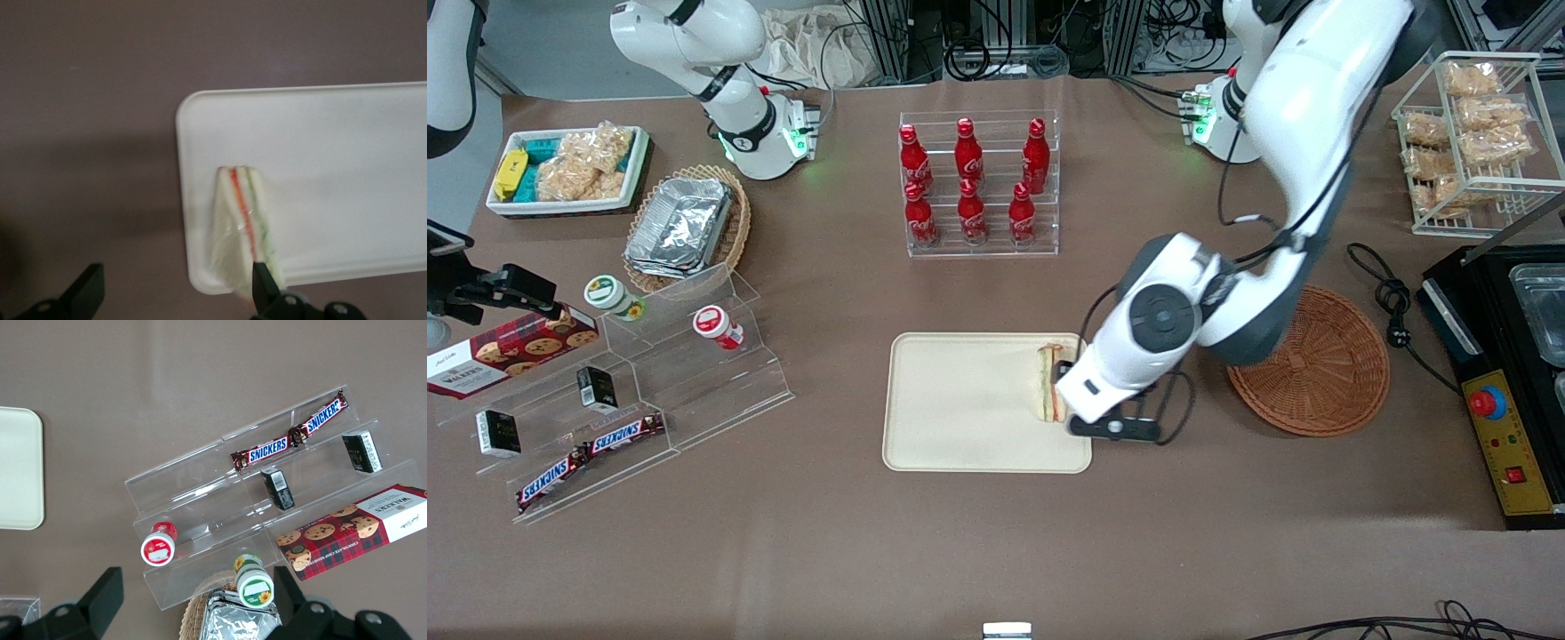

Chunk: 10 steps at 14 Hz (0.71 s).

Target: Place sandwich from basket to tray

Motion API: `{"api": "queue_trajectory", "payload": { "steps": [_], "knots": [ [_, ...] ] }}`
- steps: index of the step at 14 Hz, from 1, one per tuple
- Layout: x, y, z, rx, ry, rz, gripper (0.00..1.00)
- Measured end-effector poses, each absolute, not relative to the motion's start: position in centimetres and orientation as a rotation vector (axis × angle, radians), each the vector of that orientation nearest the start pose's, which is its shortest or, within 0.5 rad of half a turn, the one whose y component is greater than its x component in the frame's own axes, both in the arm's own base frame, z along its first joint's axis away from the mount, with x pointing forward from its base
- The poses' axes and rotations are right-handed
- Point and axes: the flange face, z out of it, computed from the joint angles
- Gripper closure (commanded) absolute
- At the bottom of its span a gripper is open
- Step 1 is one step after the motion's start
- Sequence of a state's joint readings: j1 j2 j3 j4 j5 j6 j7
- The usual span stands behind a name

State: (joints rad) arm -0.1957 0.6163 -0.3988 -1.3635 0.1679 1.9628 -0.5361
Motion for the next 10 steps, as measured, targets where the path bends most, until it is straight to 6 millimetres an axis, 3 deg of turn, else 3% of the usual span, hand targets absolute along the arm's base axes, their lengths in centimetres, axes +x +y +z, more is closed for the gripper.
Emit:
{"api": "queue_trajectory", "payload": {
  "steps": [3, 5, 7, 10],
  "knots": [
    [63.6, -27.1, 46.7, -3.157, 0.025, -0.008, 0.01],
    [63.9, -21.9, 50.5, -3.133, 0.052, -0.037, 0.01],
    [64.1, -17.0, 52.9, -3.114, 0.091, -0.065, 0.01],
    [63.5, -11.1, 54.6, -3.079, 0.102, -0.040, 0.01]
  ]
}}
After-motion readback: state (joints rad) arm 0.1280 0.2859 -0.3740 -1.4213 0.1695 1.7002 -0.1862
